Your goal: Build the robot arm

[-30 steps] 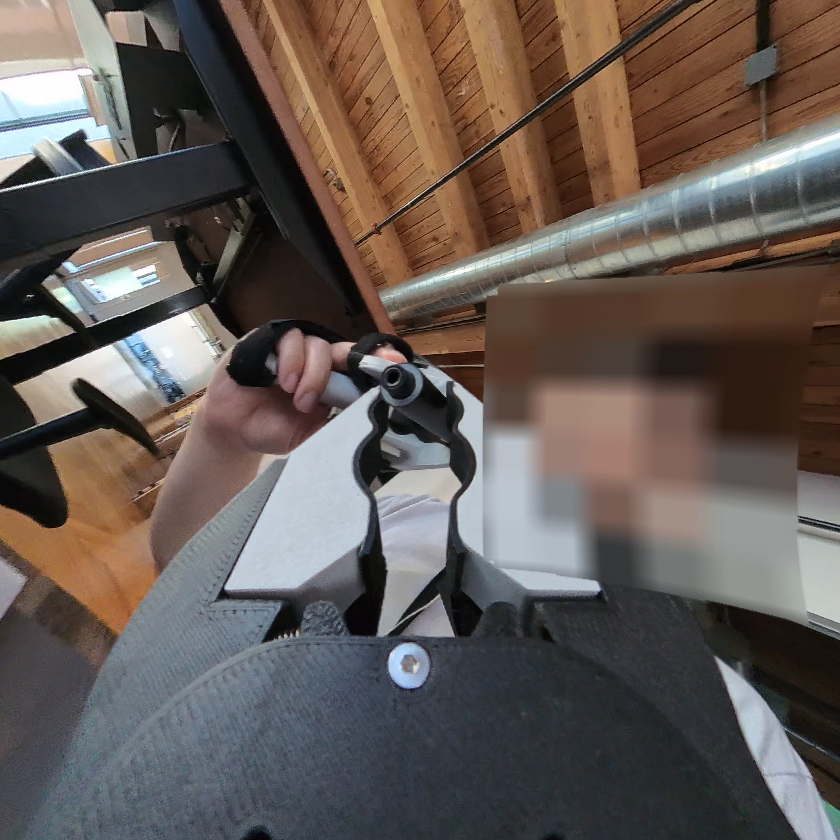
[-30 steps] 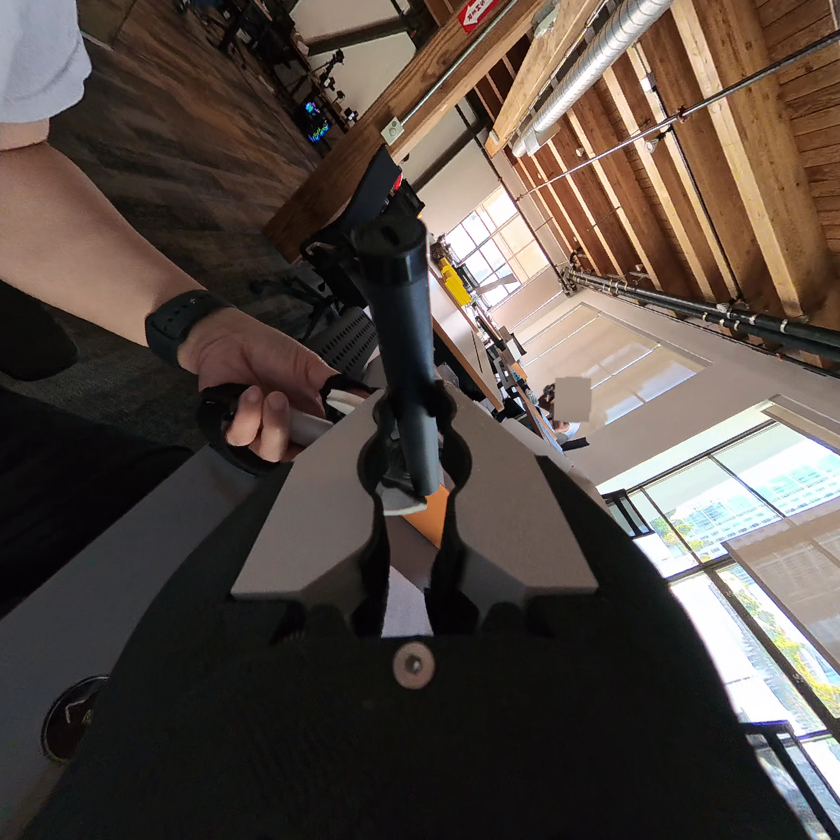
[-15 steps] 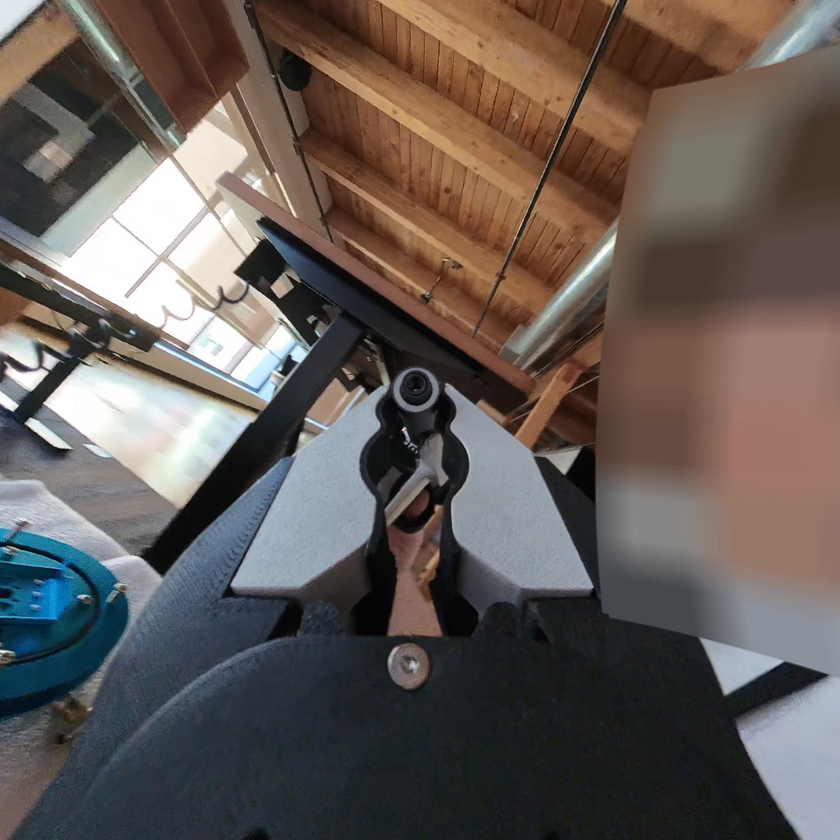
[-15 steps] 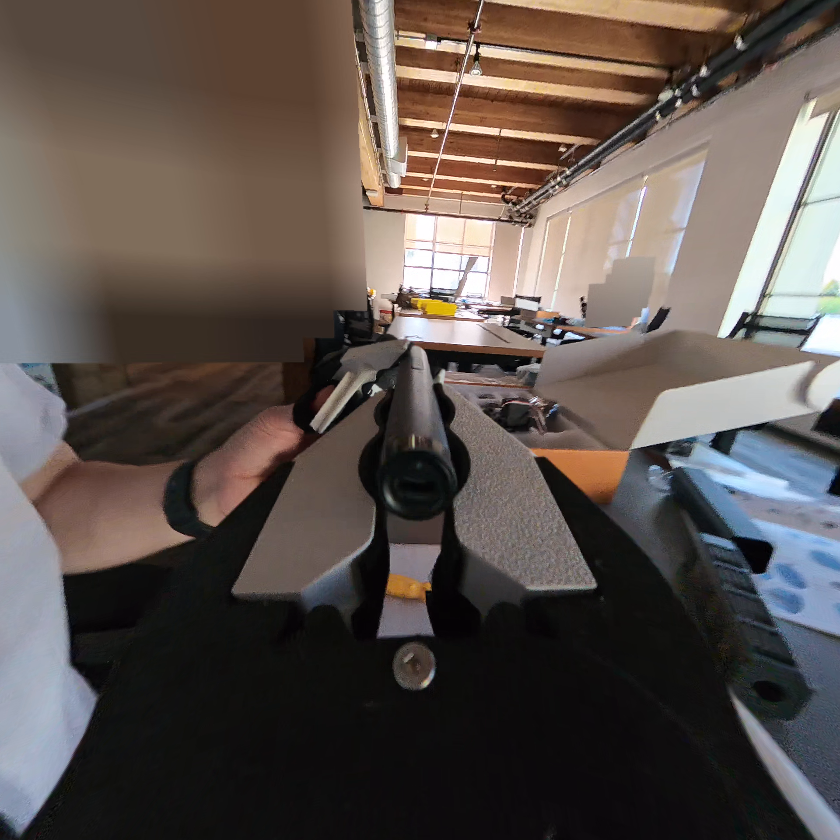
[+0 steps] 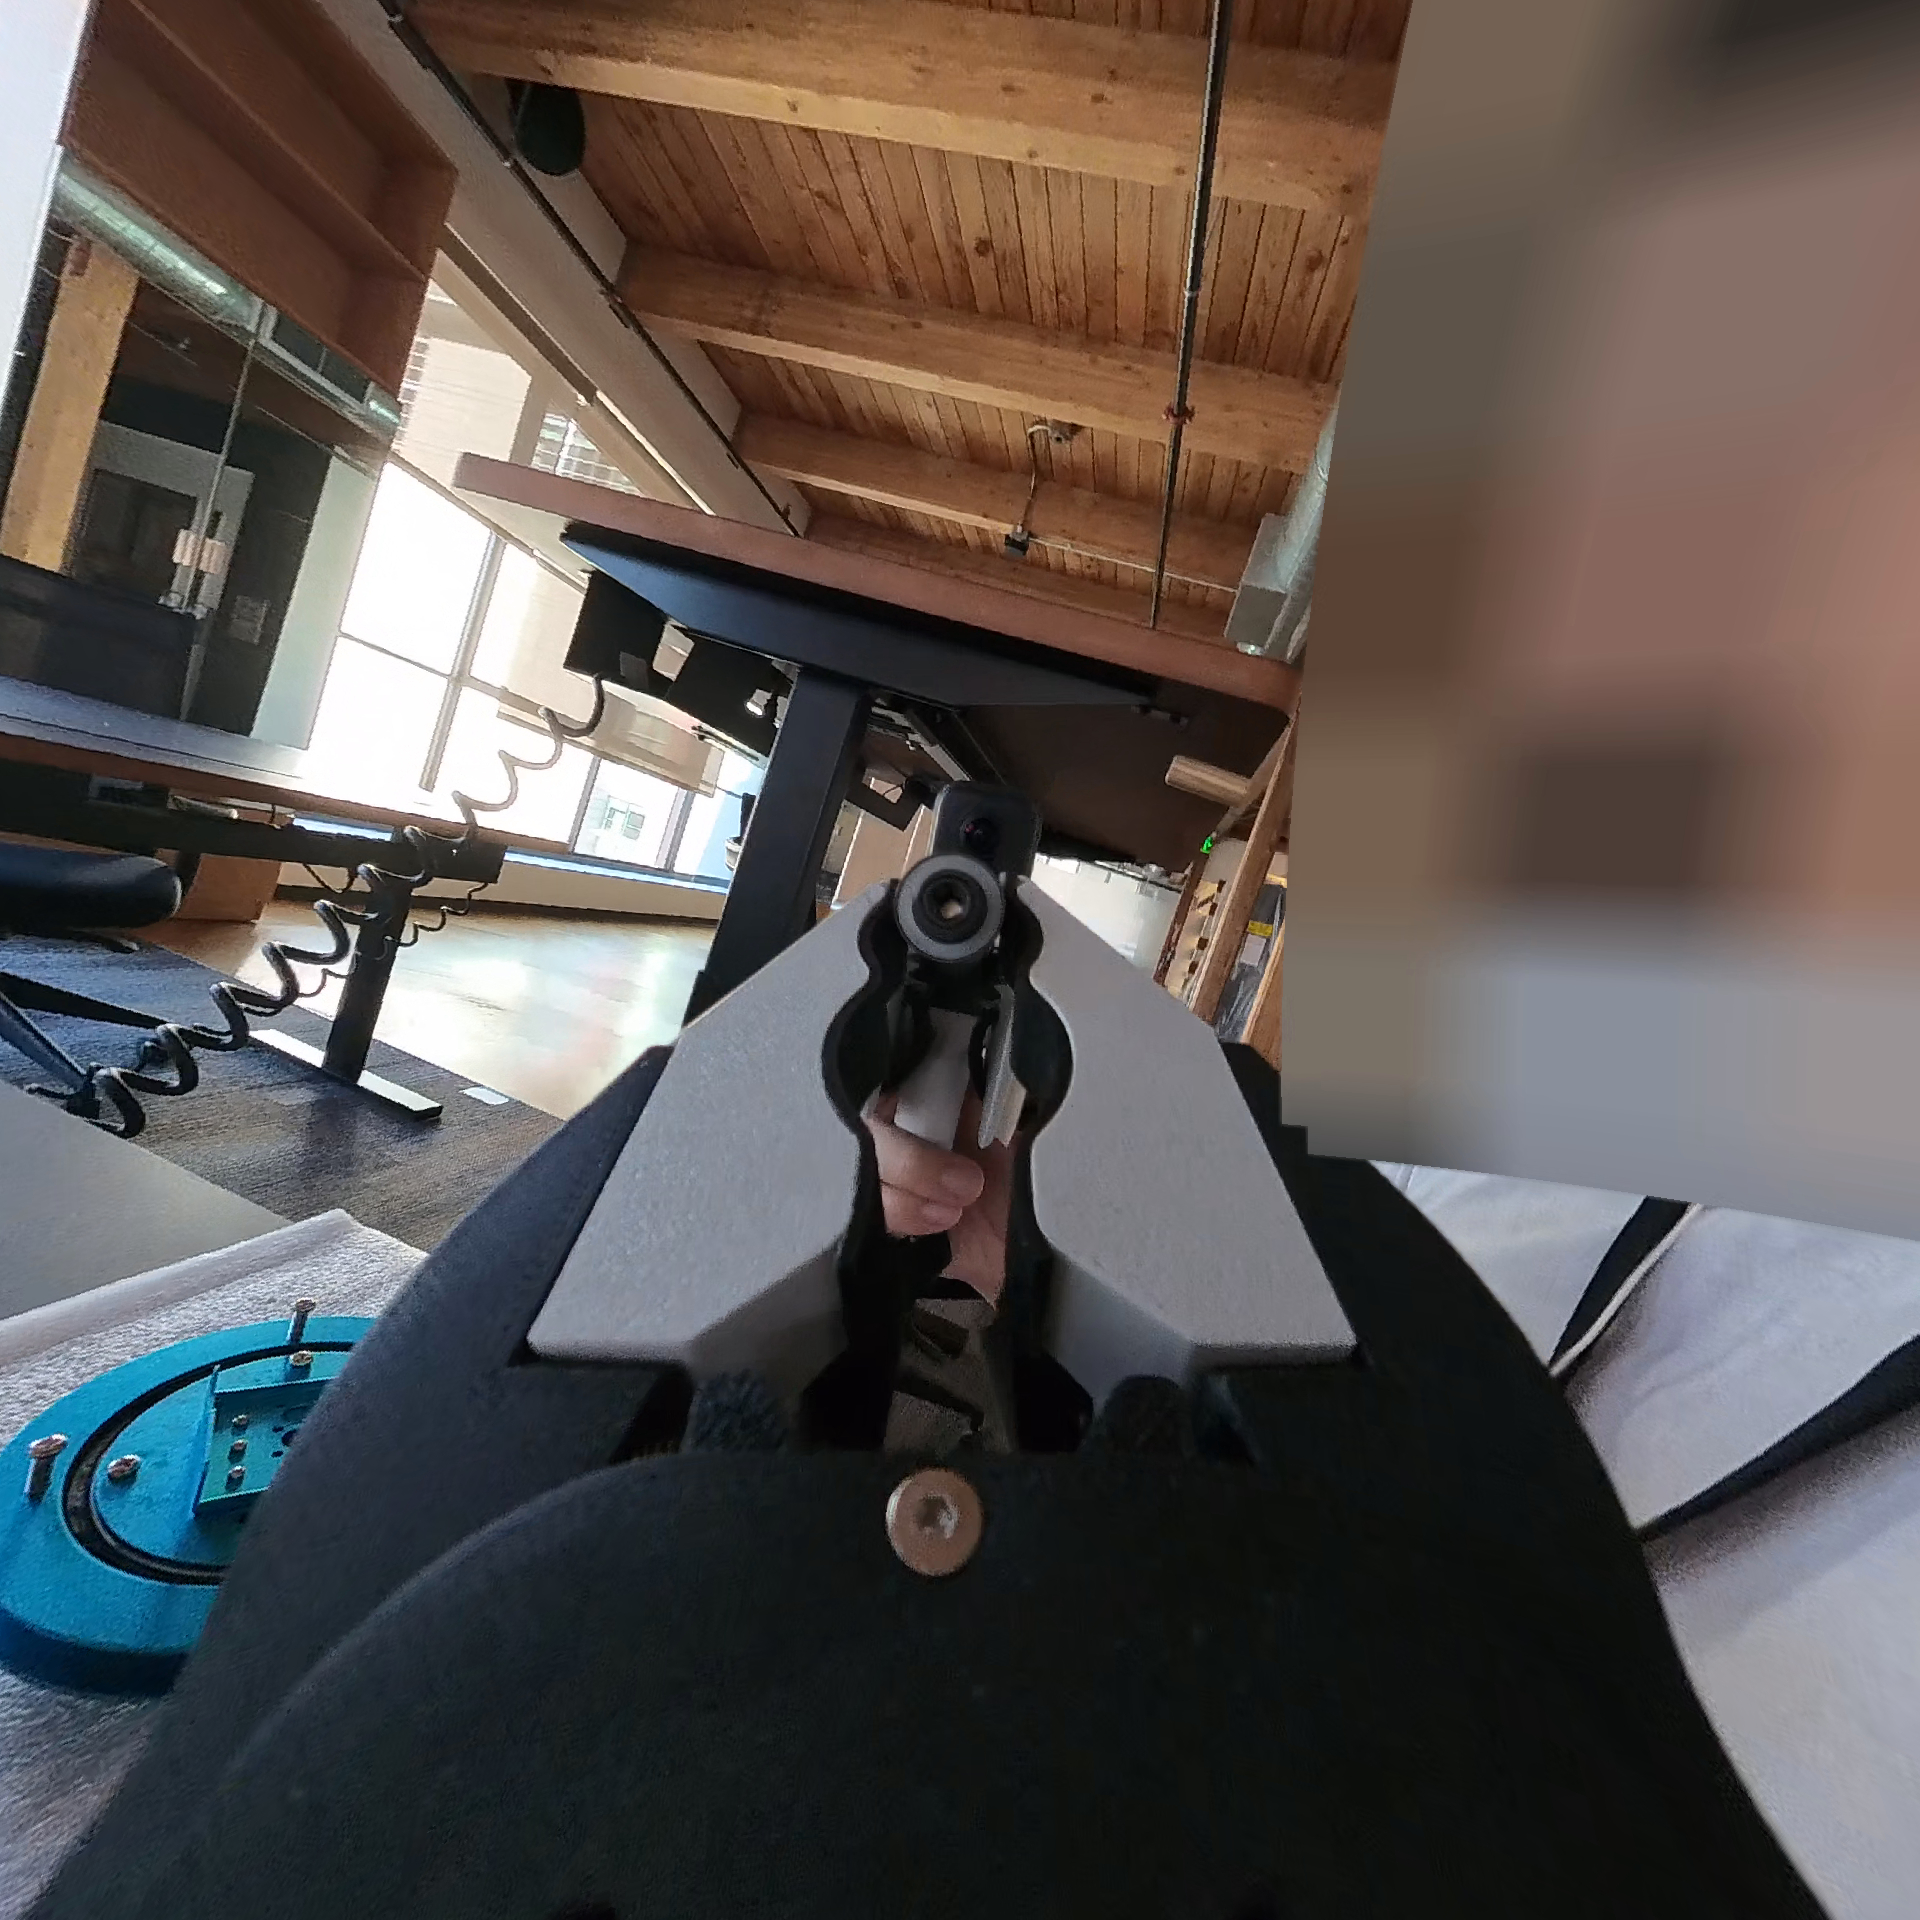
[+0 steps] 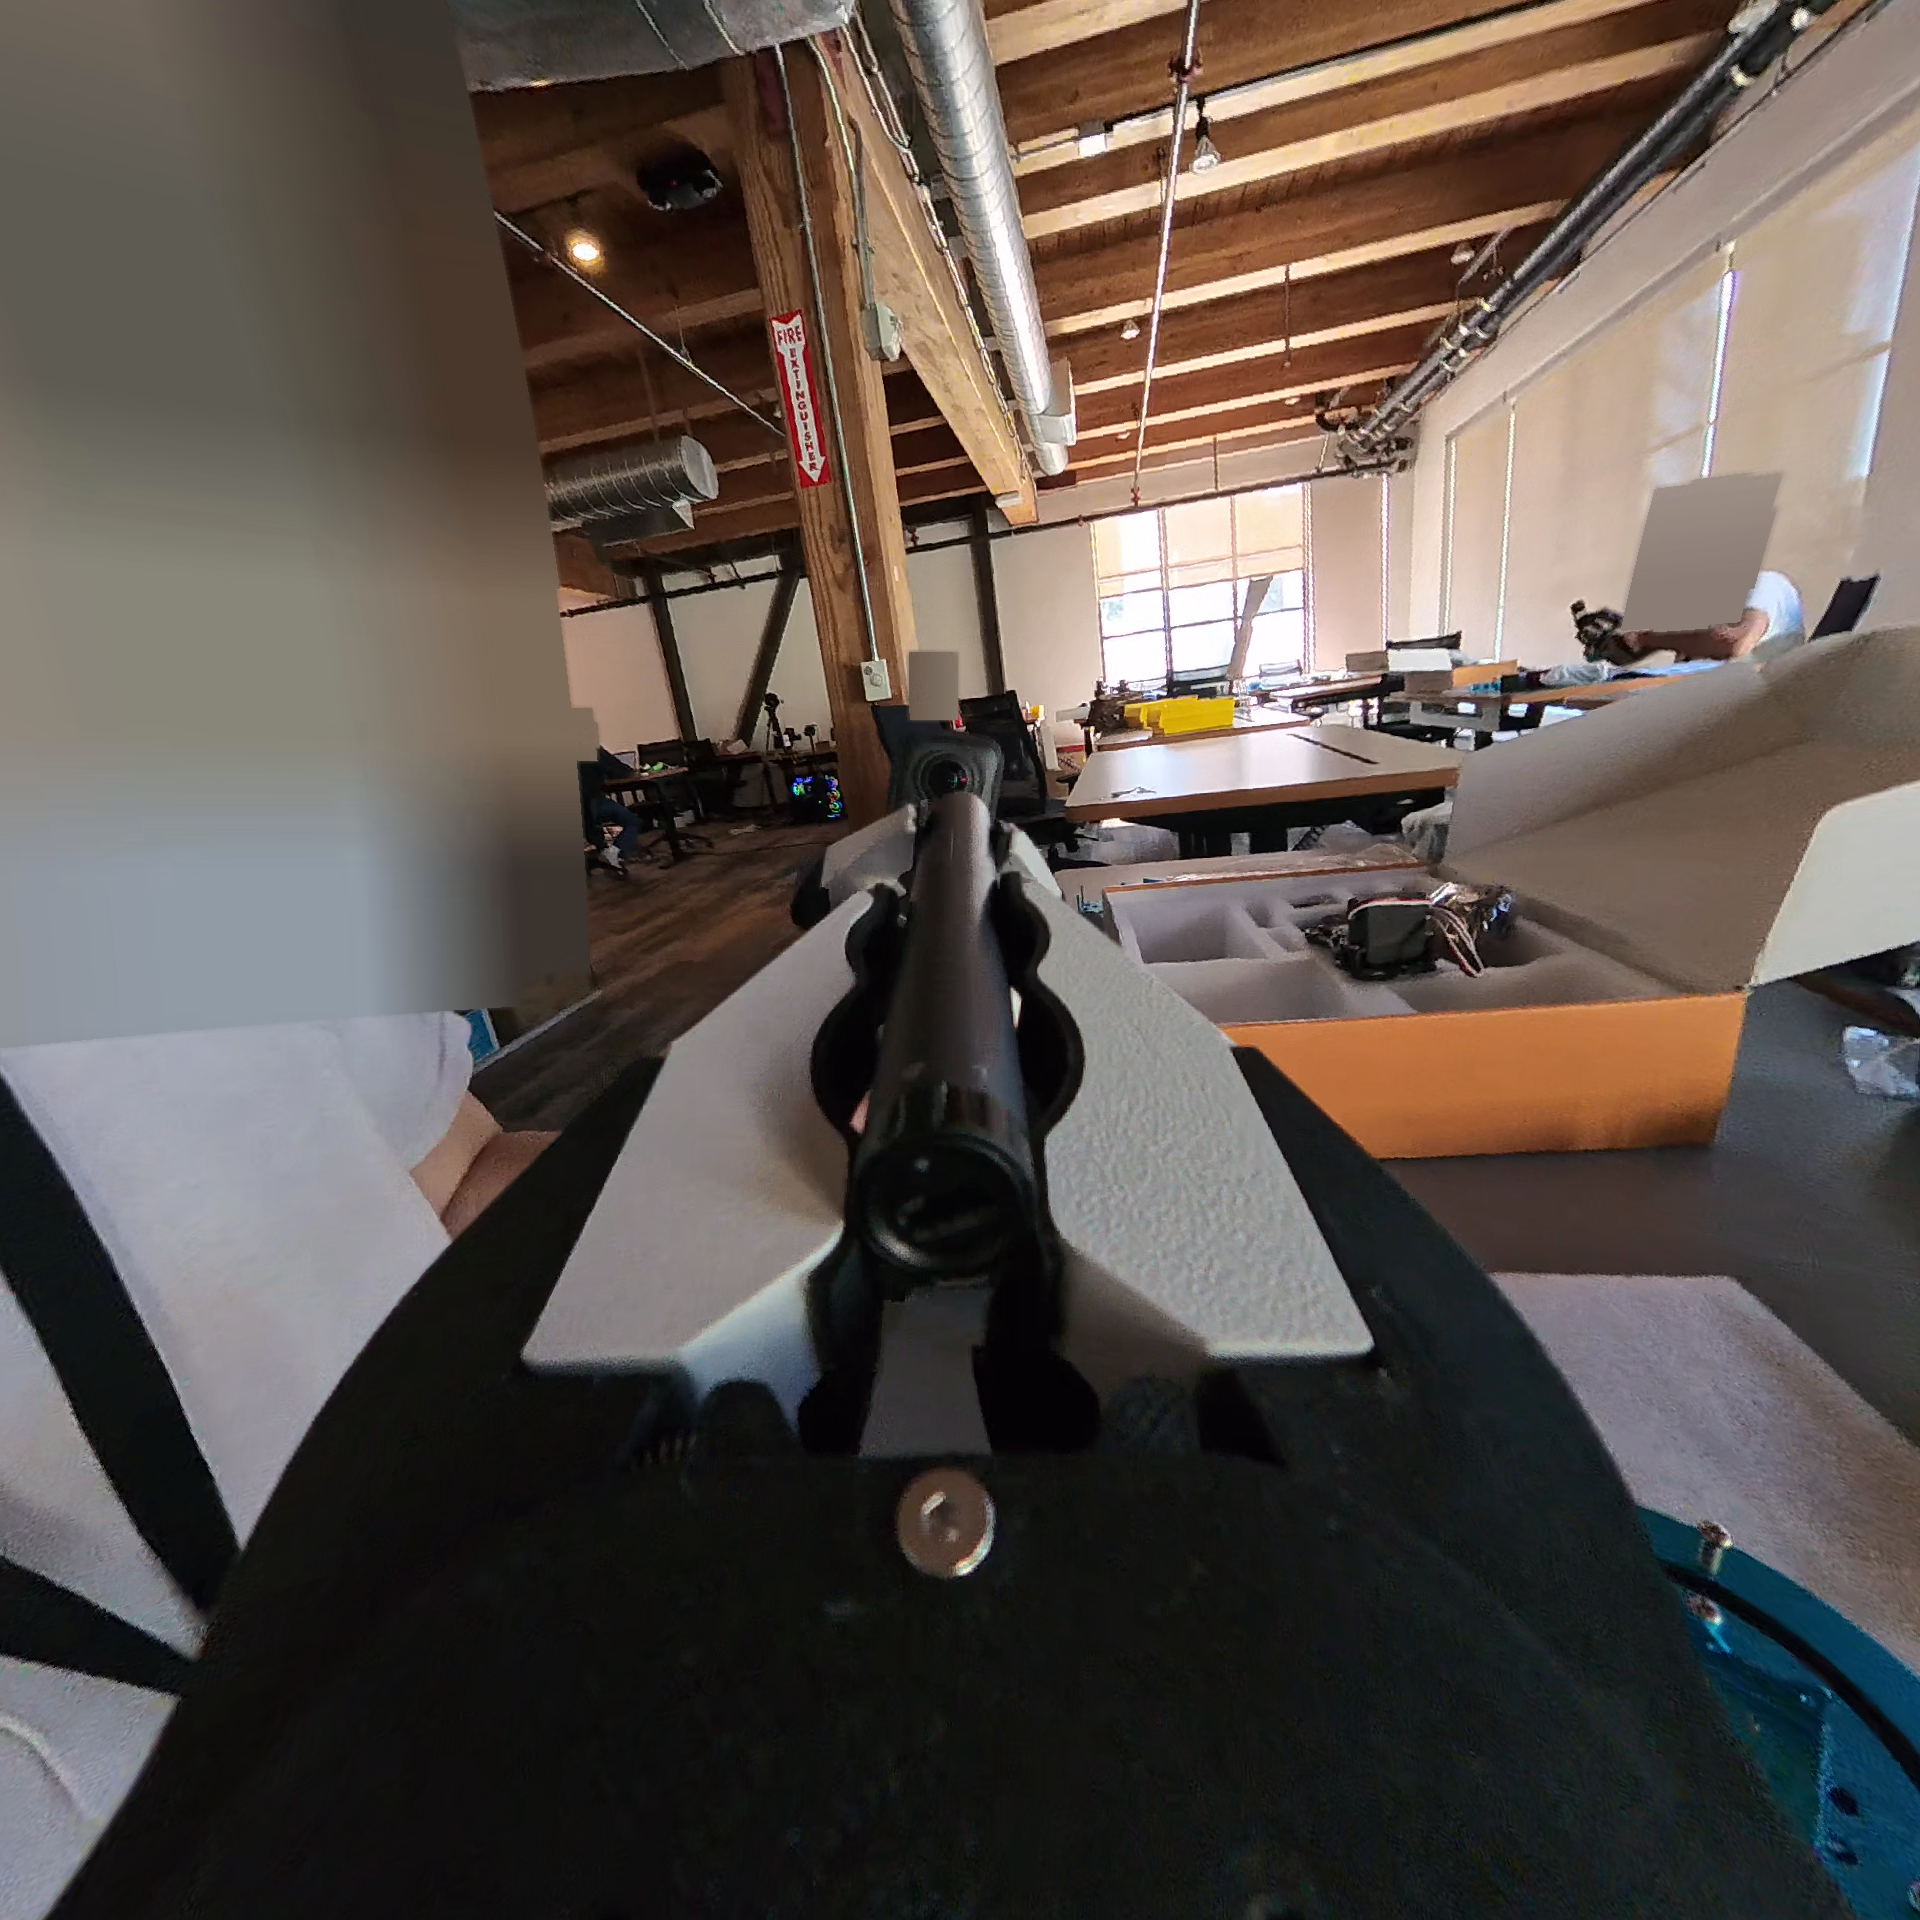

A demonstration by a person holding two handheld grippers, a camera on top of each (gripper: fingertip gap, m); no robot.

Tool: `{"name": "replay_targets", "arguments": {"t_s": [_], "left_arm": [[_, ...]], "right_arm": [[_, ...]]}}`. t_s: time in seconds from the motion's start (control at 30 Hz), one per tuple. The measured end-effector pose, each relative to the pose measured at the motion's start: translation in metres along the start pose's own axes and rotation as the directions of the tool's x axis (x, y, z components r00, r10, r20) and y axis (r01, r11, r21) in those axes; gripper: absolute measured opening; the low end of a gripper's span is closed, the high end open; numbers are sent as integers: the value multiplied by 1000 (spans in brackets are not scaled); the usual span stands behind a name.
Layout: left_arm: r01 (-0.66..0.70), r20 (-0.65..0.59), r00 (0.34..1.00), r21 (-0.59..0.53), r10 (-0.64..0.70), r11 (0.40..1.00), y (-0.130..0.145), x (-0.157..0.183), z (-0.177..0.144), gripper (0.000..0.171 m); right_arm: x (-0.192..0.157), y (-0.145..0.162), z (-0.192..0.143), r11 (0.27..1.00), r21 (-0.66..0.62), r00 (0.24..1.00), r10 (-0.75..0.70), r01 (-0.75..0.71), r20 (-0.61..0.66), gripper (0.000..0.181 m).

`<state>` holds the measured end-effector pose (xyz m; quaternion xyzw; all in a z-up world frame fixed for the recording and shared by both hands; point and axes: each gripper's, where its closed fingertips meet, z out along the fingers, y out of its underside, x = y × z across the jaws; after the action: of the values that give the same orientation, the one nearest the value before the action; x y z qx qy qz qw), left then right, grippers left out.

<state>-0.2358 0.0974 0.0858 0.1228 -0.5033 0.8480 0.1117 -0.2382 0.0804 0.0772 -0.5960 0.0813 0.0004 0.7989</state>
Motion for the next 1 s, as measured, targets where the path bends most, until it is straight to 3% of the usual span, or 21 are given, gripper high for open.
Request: {"name": "replay_targets", "arguments": {"t_s": [0.6,0.8,1.0], "left_arm": [[38,-88,995,-60,-44,997,11,14,3,16],[15,-96,995,-108,-25,994,18,23,9,29],[17,-86,996,-162,-32,987,28,33,22,27]], "right_arm": [[-17,-2,-9,965,2,965,-261,261,11,17],[-30,-7,-20,932,74,933,-357,353,47,18],[-36,-9,-31,889,133,893,-447,438,46,17]]}}
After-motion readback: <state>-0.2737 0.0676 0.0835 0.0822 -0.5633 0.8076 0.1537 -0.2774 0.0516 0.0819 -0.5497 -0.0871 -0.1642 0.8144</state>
